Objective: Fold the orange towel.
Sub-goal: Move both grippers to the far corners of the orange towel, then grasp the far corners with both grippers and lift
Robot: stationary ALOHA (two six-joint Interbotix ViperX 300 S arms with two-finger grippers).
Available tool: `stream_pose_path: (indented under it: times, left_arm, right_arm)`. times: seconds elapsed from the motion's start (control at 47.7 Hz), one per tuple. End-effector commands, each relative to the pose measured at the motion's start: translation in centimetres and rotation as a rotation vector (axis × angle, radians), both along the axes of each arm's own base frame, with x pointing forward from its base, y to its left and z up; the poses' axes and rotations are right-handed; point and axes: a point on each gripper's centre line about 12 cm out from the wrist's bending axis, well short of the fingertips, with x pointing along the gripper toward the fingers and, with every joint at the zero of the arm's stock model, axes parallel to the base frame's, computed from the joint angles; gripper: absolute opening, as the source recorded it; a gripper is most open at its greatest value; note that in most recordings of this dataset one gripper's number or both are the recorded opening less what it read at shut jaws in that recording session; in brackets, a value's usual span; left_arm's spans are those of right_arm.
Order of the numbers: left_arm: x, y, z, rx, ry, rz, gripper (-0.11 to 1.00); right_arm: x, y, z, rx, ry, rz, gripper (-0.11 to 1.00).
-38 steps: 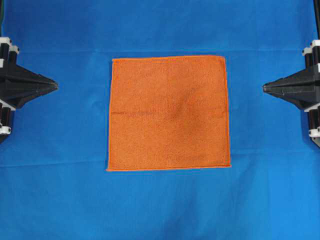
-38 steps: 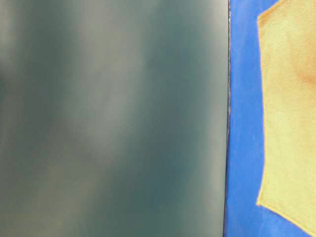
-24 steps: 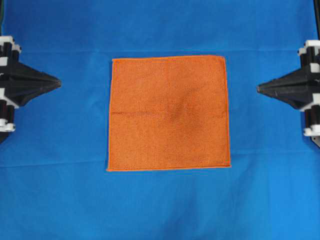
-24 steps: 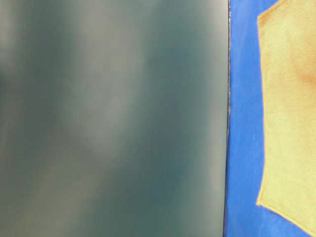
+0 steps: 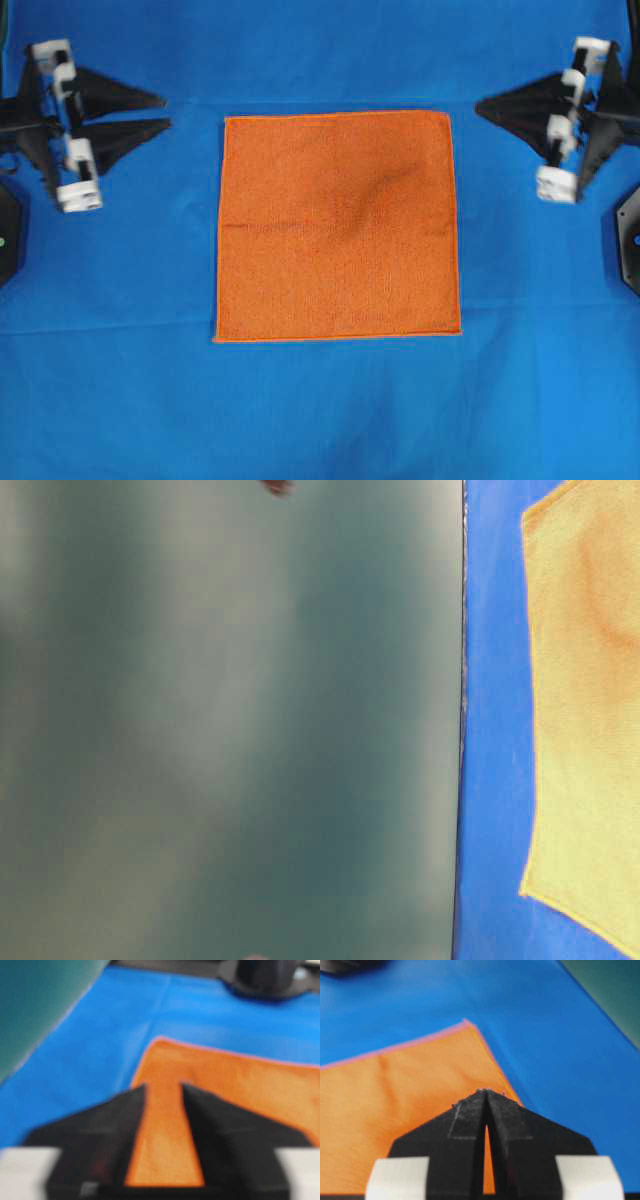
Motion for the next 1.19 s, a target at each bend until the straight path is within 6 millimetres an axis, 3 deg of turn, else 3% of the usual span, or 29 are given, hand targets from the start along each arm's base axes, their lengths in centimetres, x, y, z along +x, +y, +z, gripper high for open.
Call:
stream_pose_path:
  times: [0.0, 0.063, 0.147, 0.209, 0.251, 0.356, 0.607, 0.838, 1.005, 1.089, 1.173]
  left_arm:
    - [1.5, 1.3, -0.5, -0.015, 0.031, 0.036, 0.45]
    - [2.4, 2.3, -2.0, -0.039, 0.091, 0.062, 0.65]
    - [3.2, 3.5, -4.3, -0.072, 0.172, 0.094, 0.85]
    - [3.7, 4.3, -5.8, -0.092, 0.222, 0.116, 0.91]
    - [4.1, 4.7, -6.7, -0.103, 0.252, 0.123, 0.9]
    - [4.9, 5.8, -9.3, -0.132, 0.328, 0.148, 0.88]
    - [5.3, 8.1, -13.1, -0.177, 0.419, 0.207, 0.88]
    - [5.3, 8.7, -15.0, -0.192, 0.451, 0.223, 0.87]
    - [5.7, 8.8, -15.2, -0.195, 0.457, 0.222, 0.85]
    - [6.1, 9.0, -15.3, -0.195, 0.463, 0.219, 0.8]
    - [6.5, 8.7, -15.4, -0.187, 0.488, 0.2, 0.66]
  right_arm:
    - [0.8, -1.5, -0.4, 0.018, 0.036, -0.046, 0.05]
    - [1.1, -2.4, -1.6, 0.038, 0.086, -0.072, 0.2]
    - [1.7, -3.3, -3.5, 0.068, 0.158, -0.094, 0.44]
    - [2.1, -3.7, -4.6, 0.084, 0.196, -0.103, 0.57]
    - [2.4, -3.9, -5.5, 0.096, 0.224, -0.106, 0.59]
    - [3.1, -4.7, -7.5, 0.122, 0.283, -0.118, 0.55]
    - [3.9, -6.3, -10.7, 0.15, 0.35, -0.15, 0.55]
    - [4.2, -7.2, -12.9, 0.178, 0.402, -0.171, 0.54]
    - [4.3, -7.3, -13.1, 0.175, 0.403, -0.169, 0.52]
    - [4.3, -7.3, -13.1, 0.173, 0.407, -0.166, 0.44]
    - [4.2, -7.2, -13.2, 0.175, 0.416, -0.164, 0.22]
